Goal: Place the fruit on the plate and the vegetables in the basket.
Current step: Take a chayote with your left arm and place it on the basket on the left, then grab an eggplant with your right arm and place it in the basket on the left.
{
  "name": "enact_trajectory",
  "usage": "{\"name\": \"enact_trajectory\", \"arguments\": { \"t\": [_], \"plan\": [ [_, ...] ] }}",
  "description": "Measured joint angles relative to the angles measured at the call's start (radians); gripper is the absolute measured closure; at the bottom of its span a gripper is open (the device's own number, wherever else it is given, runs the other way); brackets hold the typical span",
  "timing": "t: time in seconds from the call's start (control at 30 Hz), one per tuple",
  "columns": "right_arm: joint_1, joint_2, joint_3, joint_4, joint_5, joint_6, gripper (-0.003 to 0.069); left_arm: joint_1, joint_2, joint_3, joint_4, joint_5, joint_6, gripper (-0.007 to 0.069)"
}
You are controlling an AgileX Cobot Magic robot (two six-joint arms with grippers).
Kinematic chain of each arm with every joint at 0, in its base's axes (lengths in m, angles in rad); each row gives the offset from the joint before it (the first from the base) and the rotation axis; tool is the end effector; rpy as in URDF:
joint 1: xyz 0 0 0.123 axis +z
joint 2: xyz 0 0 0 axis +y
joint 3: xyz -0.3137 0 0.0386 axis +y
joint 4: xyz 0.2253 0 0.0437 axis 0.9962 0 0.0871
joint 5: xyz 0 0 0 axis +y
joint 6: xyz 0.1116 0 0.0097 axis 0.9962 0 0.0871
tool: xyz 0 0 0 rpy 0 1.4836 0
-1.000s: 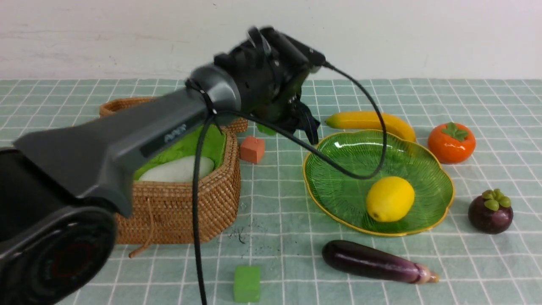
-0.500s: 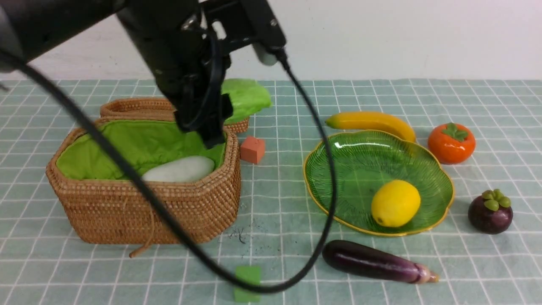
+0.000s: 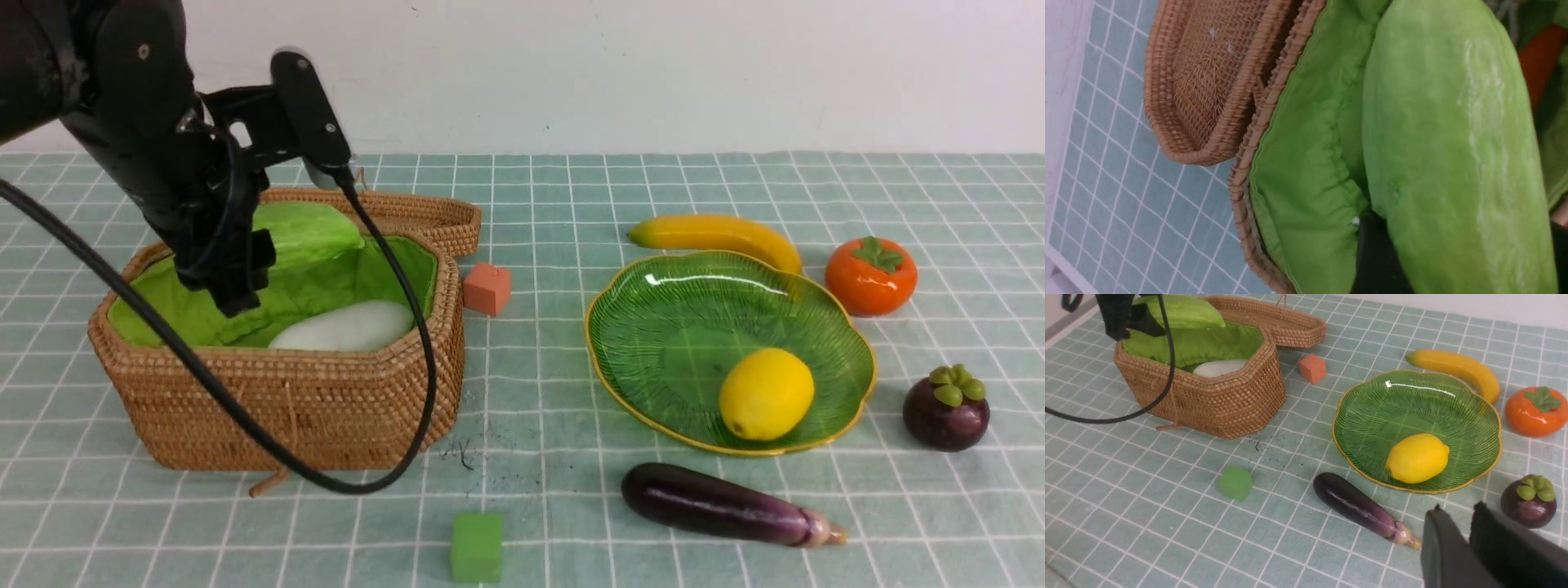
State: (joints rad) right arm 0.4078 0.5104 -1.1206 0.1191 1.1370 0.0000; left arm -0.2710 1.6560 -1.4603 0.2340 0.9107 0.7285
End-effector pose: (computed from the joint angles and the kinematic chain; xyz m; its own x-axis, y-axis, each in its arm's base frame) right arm 0.0004 0.0133 0.4277 -0.4122 -0.1237 -0.9026 -0.4638 0.8812 0.0911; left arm 0.3462 -0.0749 0.3383 -0.3932 0.8915 -0.2252 0.7322 0.4517 0.5098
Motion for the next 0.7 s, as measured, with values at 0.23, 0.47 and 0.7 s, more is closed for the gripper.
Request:
{"name": "enact_trajectory", "arguments": {
  "t": [0.23,0.47,0.7],
  "plan": [
    [0.0,0.0,0.0,0.003,0.002,0.0,0.054,0.013,0.042,0.005,-0.003,-0.025,-0.05,0.0153],
    [0.0,0.031,0.0,0.015,0.001,-0.007,0.0536,0.009,-0.009,0.007,-0.056,0.044,-0.265,-0.002],
    [0.0,0.153,0.0,0.026,0.001,-0.045,0.053,-0.125,-0.271,0.007,-0.145,0.032,-0.606,0.0456]
  ]
}}
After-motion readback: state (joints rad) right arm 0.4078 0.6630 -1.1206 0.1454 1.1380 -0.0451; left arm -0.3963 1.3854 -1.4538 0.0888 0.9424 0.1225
